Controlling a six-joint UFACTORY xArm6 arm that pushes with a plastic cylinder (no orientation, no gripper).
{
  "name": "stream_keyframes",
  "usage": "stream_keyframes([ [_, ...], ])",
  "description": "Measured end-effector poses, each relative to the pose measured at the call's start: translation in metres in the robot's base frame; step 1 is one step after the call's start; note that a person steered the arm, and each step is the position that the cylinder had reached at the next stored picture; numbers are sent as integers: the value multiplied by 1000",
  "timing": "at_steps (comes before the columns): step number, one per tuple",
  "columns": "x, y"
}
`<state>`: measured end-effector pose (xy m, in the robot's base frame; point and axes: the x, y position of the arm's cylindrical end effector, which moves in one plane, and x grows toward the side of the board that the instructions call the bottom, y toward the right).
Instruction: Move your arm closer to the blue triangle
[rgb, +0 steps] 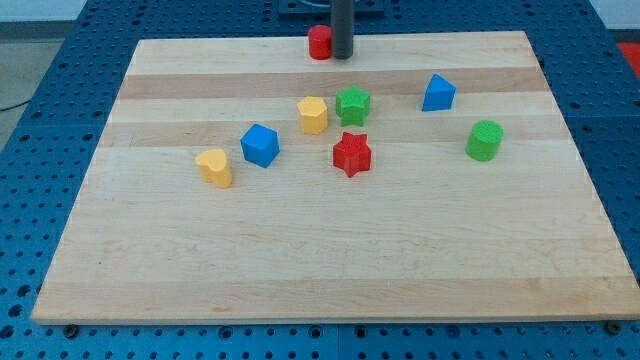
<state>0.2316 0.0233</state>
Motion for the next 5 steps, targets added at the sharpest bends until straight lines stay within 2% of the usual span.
stream_keyframes([
  [1,16,75],
  [2,55,147],
  [3,115,163],
  [4,120,162],
  [5,106,156],
])
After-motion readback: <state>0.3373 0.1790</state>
